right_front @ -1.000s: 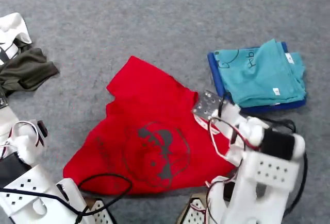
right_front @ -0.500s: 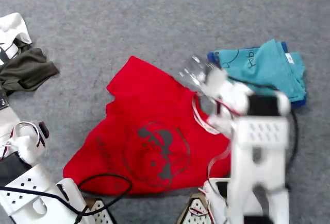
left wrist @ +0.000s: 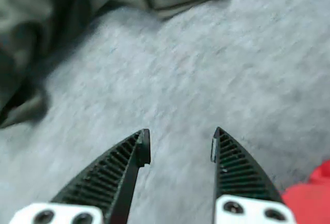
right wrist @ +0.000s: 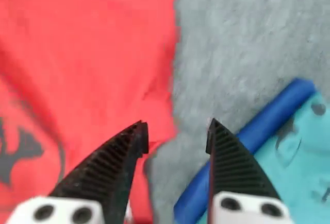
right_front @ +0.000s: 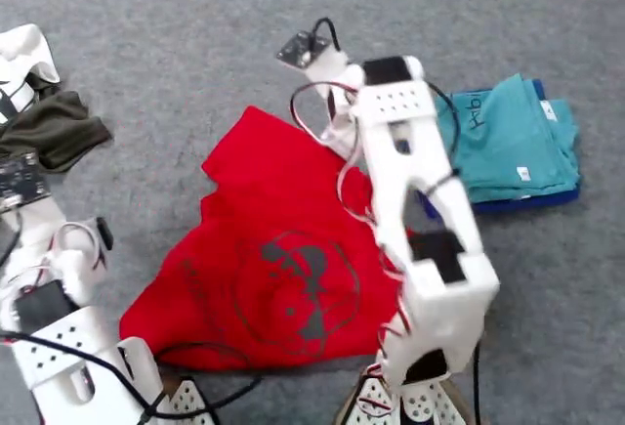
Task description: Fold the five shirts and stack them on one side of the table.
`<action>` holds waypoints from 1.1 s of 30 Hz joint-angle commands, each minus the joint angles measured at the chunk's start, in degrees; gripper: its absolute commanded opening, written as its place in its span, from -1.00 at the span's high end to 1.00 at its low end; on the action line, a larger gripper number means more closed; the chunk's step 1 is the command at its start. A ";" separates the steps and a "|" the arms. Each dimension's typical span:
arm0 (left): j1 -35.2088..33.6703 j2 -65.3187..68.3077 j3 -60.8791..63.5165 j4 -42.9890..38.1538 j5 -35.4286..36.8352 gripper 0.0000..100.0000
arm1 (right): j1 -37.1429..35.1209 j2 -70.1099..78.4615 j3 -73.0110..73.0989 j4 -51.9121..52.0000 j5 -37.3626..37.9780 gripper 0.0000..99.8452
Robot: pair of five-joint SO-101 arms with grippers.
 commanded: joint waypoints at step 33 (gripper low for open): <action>18.73 0.22 20.75 -35.34 14.07 0.60 | -15.16 49.80 -68.18 -4.13 -3.08 0.60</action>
